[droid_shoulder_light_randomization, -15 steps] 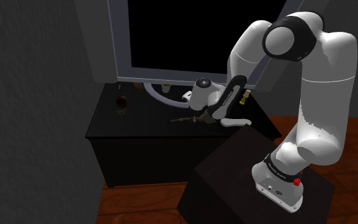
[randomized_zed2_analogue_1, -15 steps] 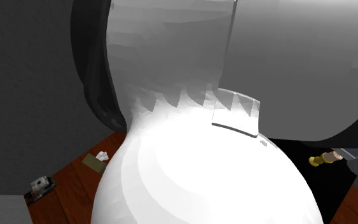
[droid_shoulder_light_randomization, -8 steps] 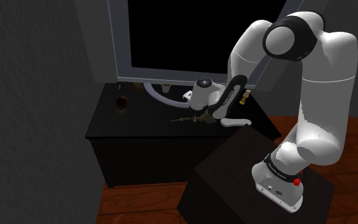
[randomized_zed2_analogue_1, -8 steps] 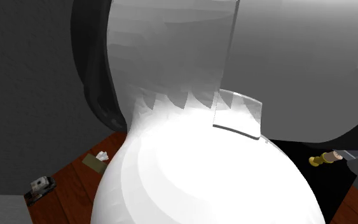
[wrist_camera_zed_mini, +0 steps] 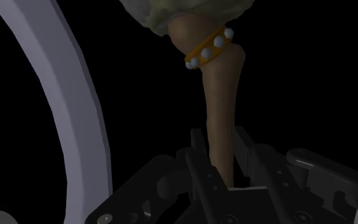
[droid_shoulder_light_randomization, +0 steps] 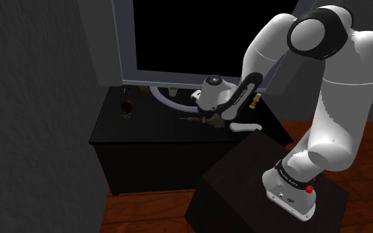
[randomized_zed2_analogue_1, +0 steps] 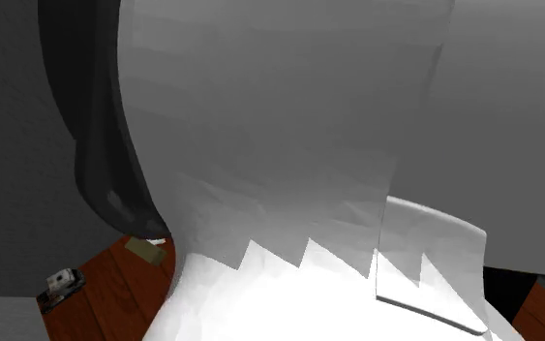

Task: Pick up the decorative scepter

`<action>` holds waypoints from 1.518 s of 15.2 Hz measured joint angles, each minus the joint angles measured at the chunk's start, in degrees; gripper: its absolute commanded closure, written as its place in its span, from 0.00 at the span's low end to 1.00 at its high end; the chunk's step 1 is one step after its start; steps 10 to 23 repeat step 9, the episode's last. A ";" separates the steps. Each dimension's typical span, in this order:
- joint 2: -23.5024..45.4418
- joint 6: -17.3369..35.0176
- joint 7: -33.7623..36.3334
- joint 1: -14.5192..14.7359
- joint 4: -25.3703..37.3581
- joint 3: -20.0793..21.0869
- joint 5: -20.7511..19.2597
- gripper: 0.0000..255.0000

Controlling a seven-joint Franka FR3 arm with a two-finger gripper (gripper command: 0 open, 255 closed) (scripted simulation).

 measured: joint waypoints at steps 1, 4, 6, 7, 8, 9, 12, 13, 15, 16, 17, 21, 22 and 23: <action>-1.10 -0.56 -0.64 -0.43 -0.55 0.45 0.46 1.00; -3.58 -2.49 -2.91 -1.80 -1.17 2.15 2.46 1.00; -5.35 -3.81 -4.46 -2.62 -1.64 3.22 3.91 1.00; -6.22 -4.44 -5.18 -2.96 -1.87 3.71 4.61 1.00; -7.00 -5.13 -6.02 -3.35 -1.96 4.25 5.45 1.00; -7.58 -5.43 -6.30 -3.46 -2.24 4.44 5.74 1.00; -7.58 -5.43 -6.30 -3.46 -2.24 4.44 5.74 1.00; -7.58 -5.43 -6.30 -3.46 -2.24 4.44 5.74 1.00; -7.58 -5.43 -6.30 -3.46 -2.24 4.44 5.74 1.00; -7.58 -5.43 -6.30 -3.46 -2.24 4.44 5.74 1.00; -7.58 -5.43 -6.30 -3.46 -2.24 4.44 5.74 1.00; -7.58 -5.43 -6.30 -3.46 -2.24 4.44 5.74 1.00; -7.58 -5.43 -6.30 -3.46 -2.24 4.44 5.74 1.00; -7.58 -5.43 -6.30 -3.46 -2.24 4.44 5.74 1.00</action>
